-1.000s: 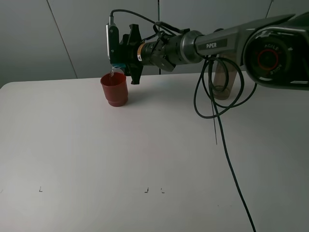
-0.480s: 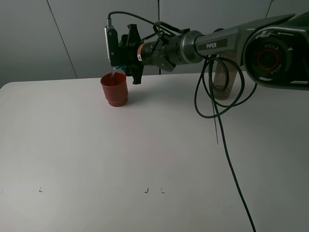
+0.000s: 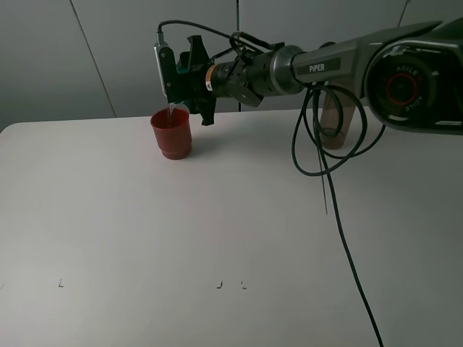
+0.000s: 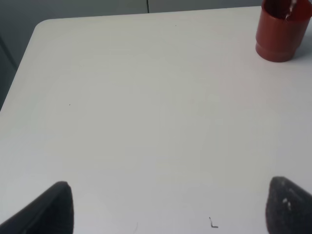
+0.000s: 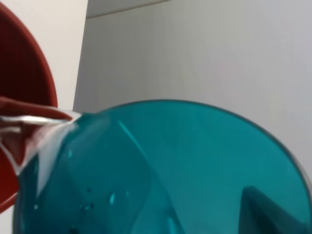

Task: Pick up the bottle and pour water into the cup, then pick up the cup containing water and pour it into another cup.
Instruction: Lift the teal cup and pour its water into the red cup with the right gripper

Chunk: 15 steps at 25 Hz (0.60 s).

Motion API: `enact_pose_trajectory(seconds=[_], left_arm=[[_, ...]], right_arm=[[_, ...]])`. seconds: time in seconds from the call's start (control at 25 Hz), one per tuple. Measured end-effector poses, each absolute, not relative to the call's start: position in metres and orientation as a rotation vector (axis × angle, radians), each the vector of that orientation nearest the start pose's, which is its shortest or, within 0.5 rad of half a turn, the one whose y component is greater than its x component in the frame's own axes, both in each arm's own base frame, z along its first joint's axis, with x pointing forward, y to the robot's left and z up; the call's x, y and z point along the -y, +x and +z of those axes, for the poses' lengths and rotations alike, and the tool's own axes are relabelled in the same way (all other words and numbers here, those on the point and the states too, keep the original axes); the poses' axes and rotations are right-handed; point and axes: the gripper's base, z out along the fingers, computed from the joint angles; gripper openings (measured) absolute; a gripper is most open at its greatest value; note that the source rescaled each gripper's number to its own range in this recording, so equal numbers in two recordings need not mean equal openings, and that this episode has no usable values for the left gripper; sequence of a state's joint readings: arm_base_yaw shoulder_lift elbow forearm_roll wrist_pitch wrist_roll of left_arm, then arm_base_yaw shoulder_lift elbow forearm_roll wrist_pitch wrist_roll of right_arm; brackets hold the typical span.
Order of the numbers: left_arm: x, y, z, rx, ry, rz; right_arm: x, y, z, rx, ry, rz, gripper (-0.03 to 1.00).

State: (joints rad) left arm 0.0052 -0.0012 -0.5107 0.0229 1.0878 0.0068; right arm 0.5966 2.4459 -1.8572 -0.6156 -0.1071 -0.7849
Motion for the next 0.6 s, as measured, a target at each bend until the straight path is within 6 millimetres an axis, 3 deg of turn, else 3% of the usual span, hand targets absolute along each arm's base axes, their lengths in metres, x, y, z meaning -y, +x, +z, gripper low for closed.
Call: enact_pose_trajectory(seconds=[0.6], left_arm=[[-0.0018,-0.0075,0.2780,-2.059,-0.007,0.031]], right_arm=[[-0.3170,0.4563,0.1376,-0.990,-1.752,-0.502,0.04]])
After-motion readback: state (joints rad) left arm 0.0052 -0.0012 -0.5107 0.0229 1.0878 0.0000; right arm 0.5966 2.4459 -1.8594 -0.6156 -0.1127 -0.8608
